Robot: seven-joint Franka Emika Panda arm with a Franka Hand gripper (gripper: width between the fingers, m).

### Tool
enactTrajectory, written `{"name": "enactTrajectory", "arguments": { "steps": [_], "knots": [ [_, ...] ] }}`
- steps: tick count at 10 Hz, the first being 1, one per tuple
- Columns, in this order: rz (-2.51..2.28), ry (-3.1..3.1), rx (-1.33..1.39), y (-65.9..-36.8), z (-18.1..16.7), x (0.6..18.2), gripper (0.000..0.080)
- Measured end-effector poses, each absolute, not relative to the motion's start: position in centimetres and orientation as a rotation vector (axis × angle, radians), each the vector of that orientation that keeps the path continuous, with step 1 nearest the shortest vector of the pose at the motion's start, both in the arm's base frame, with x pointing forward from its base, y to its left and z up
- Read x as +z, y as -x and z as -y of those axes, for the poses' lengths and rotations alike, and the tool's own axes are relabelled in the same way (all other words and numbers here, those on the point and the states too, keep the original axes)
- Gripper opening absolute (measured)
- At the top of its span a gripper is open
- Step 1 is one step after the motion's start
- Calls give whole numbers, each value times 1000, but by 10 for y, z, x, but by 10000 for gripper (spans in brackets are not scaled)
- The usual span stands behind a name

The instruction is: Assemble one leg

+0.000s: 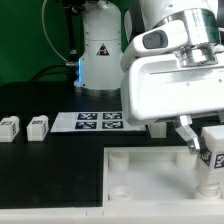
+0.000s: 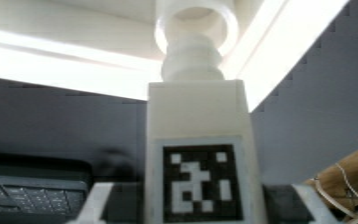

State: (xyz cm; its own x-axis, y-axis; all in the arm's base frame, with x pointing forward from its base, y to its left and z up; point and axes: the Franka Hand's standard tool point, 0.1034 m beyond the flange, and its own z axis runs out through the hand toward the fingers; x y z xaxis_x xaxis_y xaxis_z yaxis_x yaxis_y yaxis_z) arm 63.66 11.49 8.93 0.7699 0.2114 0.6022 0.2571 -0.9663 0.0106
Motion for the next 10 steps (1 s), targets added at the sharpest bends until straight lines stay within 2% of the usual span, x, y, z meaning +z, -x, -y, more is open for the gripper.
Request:
{"name": "enactTrajectory", "arguments": {
  "steps": [10],
  "knots": [
    [394, 2888, -960, -634, -118, 89, 290]
  ]
}}
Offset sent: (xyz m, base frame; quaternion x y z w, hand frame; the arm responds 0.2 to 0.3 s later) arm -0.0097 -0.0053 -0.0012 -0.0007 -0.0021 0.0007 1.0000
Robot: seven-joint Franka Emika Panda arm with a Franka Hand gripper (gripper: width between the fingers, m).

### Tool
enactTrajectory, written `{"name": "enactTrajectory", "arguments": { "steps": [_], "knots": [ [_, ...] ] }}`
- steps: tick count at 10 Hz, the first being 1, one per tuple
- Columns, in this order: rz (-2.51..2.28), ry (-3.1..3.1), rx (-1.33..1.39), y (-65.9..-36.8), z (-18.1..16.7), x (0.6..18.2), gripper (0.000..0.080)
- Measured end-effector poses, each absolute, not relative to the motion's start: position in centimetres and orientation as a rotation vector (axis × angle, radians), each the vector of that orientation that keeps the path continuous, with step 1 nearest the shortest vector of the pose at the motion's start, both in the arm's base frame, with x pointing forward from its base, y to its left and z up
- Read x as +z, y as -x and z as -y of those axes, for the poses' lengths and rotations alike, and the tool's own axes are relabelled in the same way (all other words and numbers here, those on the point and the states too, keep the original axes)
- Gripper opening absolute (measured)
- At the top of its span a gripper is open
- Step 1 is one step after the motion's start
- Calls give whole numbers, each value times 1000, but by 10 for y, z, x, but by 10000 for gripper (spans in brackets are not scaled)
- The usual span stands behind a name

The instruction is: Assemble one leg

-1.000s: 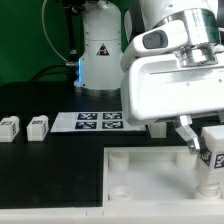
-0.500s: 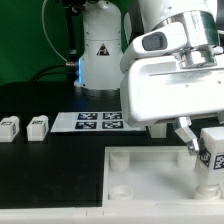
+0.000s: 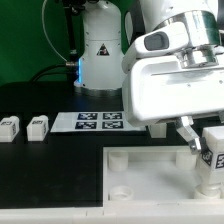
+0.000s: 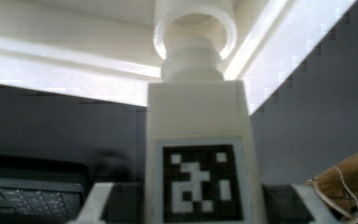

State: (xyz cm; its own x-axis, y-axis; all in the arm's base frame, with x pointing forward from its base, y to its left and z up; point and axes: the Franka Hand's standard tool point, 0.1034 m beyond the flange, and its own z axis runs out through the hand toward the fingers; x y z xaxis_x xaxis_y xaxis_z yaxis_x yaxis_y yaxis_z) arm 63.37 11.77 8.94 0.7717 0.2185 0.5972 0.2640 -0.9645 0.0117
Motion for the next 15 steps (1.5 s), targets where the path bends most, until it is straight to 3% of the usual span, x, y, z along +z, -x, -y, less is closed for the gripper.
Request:
{"name": "enactTrajectory", "arguments": {
  "steps": [11, 12, 13, 14, 15],
  "knots": [
    [403, 2897, -931, -630, -117, 71, 296],
    [405, 2900, -921, -629, -117, 70, 461],
    [405, 2900, -921, -629, -117, 70, 461],
    [405, 2900, -921, -629, -117, 70, 607],
    [406, 2900, -921, -629, -117, 70, 607]
  ]
}}
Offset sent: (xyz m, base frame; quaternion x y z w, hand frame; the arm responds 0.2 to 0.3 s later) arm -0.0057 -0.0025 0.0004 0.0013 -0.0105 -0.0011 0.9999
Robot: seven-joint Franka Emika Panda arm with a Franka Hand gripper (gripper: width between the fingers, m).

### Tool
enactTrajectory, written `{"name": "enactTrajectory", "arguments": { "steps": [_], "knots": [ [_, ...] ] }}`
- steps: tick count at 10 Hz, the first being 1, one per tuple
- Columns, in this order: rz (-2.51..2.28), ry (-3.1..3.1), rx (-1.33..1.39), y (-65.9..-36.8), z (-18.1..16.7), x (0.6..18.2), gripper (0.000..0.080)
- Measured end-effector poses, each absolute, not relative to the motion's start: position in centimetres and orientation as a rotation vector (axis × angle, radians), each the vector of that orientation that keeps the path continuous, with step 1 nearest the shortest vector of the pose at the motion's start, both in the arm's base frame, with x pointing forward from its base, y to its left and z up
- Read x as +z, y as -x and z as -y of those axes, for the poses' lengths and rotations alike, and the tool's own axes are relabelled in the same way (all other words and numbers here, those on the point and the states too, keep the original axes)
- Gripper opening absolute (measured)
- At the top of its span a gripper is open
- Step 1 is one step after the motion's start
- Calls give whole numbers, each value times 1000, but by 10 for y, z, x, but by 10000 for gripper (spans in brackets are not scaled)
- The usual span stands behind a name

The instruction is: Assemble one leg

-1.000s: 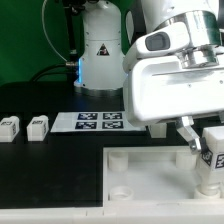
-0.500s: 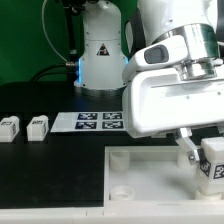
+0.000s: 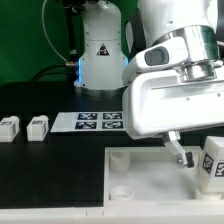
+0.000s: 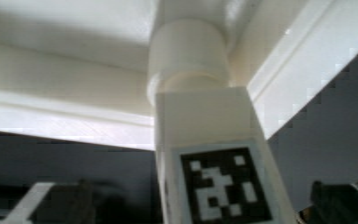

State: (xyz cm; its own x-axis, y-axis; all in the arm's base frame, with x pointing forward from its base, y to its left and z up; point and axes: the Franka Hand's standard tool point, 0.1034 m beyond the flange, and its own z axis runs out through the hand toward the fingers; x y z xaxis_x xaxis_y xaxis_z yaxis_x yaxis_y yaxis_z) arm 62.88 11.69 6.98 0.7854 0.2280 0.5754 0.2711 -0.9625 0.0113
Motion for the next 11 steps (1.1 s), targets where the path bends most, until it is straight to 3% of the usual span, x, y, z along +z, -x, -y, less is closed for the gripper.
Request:
{"name": "enactTrajectory", "arguments": {
  "steps": [1, 6, 9, 11],
  "knots": [
    [406, 2900, -920, -629, -117, 70, 641],
    [408, 2901, -916, -629, -117, 70, 649],
    [368, 2939, -758, -640, -124, 89, 649],
    [381, 2986, -384, -635, -129, 81, 649]
  ]
}}
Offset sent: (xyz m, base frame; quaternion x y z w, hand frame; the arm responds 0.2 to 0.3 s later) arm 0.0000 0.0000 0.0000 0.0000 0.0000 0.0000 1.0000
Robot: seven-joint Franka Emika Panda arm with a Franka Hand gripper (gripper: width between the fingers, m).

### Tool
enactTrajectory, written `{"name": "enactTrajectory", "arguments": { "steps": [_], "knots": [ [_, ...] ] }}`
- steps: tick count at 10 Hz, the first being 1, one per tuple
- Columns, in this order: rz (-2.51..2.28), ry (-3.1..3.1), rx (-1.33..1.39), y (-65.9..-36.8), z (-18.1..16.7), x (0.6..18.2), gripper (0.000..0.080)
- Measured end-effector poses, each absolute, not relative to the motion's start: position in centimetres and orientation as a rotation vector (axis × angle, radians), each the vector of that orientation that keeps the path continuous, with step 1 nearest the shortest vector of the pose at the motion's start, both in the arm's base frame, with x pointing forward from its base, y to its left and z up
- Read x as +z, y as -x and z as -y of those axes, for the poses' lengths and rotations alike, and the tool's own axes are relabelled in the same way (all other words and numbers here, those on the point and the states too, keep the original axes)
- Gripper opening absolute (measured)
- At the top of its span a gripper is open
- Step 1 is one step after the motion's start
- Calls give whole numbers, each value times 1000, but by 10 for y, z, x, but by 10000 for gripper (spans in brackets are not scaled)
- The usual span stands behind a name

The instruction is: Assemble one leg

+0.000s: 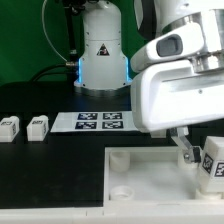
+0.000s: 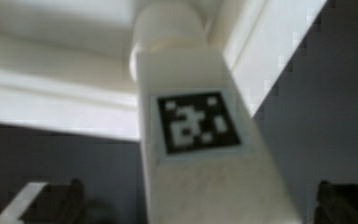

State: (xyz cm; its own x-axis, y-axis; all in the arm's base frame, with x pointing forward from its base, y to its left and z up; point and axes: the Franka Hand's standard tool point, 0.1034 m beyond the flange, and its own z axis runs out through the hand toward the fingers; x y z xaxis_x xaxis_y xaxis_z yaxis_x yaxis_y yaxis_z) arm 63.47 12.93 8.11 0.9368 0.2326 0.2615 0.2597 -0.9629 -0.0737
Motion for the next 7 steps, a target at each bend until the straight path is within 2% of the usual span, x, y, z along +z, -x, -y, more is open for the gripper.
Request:
{"name": "enactTrajectory", "arguments": {
  "steps": [3, 4, 6, 7],
  "knots": [
    [392, 2992, 58, -631, -122, 82, 649],
    [395, 2981, 150, -638, -118, 83, 649],
    [322, 2994, 129, -640, -116, 81, 649],
    [325, 2993, 129, -640, -116, 81, 526]
  ]
}}
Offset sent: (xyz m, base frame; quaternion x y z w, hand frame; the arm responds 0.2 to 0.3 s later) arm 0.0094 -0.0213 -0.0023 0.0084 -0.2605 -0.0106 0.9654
